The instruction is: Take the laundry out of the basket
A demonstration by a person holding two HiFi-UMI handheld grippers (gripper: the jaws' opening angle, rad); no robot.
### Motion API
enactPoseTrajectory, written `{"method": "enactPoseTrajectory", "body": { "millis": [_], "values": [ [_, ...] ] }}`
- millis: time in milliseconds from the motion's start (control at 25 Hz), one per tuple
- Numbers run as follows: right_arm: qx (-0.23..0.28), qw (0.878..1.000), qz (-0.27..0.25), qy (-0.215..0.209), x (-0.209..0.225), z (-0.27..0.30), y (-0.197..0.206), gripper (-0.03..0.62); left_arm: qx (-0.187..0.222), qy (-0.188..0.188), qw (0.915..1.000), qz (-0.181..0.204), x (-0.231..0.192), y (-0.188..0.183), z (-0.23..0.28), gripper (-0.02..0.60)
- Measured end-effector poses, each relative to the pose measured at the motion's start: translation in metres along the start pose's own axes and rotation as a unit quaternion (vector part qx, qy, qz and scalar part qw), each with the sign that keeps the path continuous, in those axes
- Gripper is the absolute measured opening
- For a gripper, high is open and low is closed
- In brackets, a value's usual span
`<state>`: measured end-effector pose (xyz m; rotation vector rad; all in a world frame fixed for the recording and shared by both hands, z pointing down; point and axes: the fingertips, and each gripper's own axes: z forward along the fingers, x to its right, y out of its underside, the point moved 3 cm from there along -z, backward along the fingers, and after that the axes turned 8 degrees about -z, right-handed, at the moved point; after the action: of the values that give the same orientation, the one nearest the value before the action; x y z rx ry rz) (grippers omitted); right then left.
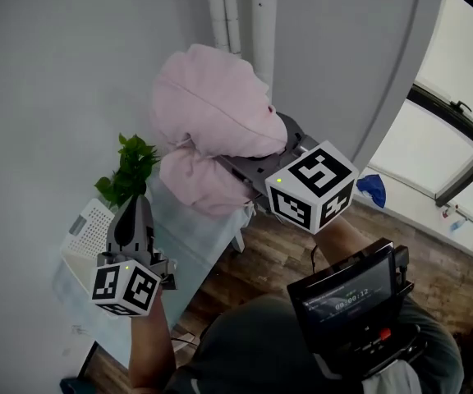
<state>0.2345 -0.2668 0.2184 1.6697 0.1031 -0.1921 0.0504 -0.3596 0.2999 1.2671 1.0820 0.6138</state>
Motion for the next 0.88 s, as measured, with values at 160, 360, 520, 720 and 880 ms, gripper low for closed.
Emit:
{"method": "enactPoseTrajectory", "body": {
  "millis": [160,360,520,720,880],
  "values": [
    [-0.013,0.999,0.017,0.026,0.007,-0.025,0.025,0.298,-0.02,0.023,0.9995,0.007,0.02,0.013,0.012,0.002],
    [-0.029,0.997,0.039,0.06,0.009,-0.05,0.056,0.298,-0.04,0.045,0.9981,0.012,0.033,0.032,0.024,0.002],
    [-0.047,0.995,0.037,0.078,0.005,-0.053,0.082,0.298,-0.05,0.056,0.9971,0.012,0.03,0.046,0.032,0.002],
    [-0.052,0.993,0.051,0.097,0.003,-0.064,0.1,0.299,-0.067,0.079,0.9946,0.012,0.038,0.06,0.038,0.002],
    [-0.064,0.99,0.048,0.113,0.006,-0.066,0.109,0.299,-0.076,0.086,0.9933,0.013,0.038,0.068,0.044,0.002]
  ]
}}
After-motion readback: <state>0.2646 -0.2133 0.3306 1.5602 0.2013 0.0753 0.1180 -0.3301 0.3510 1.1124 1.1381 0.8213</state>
